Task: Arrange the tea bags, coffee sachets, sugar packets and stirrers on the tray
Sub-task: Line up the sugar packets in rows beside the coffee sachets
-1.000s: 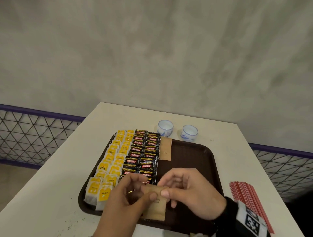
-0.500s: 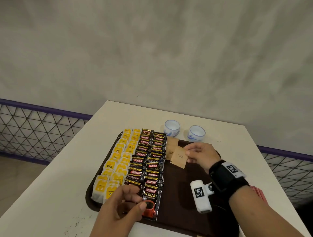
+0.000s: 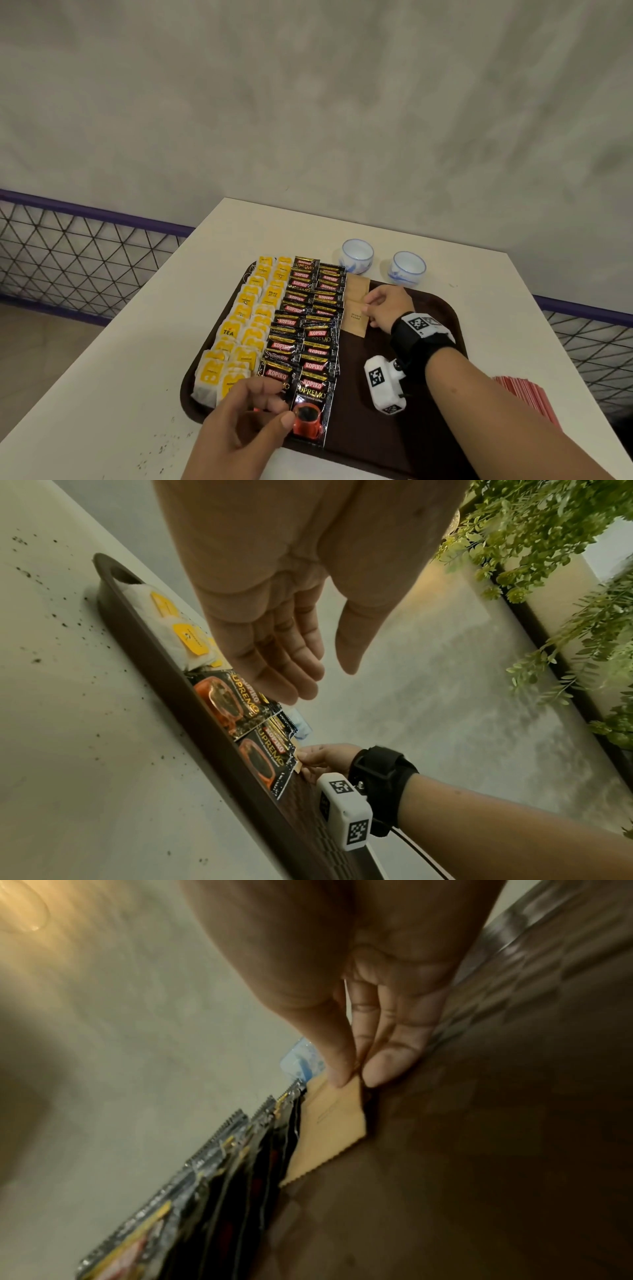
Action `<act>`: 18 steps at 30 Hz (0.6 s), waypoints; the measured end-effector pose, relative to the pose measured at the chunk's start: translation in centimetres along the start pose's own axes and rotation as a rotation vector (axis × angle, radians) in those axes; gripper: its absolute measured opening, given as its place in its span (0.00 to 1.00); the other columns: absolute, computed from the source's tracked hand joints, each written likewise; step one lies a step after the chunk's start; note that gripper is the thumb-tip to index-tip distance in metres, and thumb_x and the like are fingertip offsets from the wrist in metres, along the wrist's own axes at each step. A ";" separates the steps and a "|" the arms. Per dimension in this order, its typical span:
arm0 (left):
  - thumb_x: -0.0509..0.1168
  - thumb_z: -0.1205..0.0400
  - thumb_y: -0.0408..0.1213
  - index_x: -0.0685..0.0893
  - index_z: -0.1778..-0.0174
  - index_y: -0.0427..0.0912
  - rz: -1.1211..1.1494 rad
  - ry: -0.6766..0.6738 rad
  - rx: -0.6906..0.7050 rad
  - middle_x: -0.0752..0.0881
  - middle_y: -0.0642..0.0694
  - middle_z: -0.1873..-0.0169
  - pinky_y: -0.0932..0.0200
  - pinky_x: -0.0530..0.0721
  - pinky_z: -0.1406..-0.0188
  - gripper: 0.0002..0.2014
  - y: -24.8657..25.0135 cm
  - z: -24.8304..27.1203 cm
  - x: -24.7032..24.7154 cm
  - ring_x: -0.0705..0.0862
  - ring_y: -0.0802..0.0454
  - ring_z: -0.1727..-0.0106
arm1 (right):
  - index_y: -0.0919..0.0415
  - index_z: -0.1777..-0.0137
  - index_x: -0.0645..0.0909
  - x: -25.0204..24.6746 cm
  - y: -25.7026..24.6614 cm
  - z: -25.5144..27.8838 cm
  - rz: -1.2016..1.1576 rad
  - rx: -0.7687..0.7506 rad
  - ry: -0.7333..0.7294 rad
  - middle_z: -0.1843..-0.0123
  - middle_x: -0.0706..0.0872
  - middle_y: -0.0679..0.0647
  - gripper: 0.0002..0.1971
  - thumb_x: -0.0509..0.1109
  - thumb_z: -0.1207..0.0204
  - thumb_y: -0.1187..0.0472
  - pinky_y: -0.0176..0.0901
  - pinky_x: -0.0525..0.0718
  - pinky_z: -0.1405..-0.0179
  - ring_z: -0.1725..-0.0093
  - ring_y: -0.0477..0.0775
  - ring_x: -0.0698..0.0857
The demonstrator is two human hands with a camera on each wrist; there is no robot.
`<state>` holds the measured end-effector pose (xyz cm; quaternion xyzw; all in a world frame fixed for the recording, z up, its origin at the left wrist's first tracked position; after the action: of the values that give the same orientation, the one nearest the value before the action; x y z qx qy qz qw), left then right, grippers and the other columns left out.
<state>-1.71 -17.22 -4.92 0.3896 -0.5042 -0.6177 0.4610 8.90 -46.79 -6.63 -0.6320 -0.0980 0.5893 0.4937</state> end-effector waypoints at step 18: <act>0.76 0.31 0.28 0.86 0.54 0.41 -0.052 -0.013 -0.006 0.89 0.42 0.63 0.51 0.89 0.62 0.12 0.4 1.2 0.5 0.88 0.43 0.61 | 0.56 0.59 0.77 -0.7 1.0 0.3 -0.222 0.077 0.001 0.62 0.80 0.56 0.17 0.69 0.30 0.81 0.57 0.90 0.49 0.58 0.60 0.87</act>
<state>-2.87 -17.40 -4.30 0.3971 -0.4948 -0.6337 0.4426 8.00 -47.61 -6.83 -0.5981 -0.1445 0.5340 0.5798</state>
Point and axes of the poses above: each hand's wrist, its own z-axis away from the middle knuckle, its own x-axis out of the palm, y = z × x, the point moved 5 cm from there along -z, towards the middle knuckle
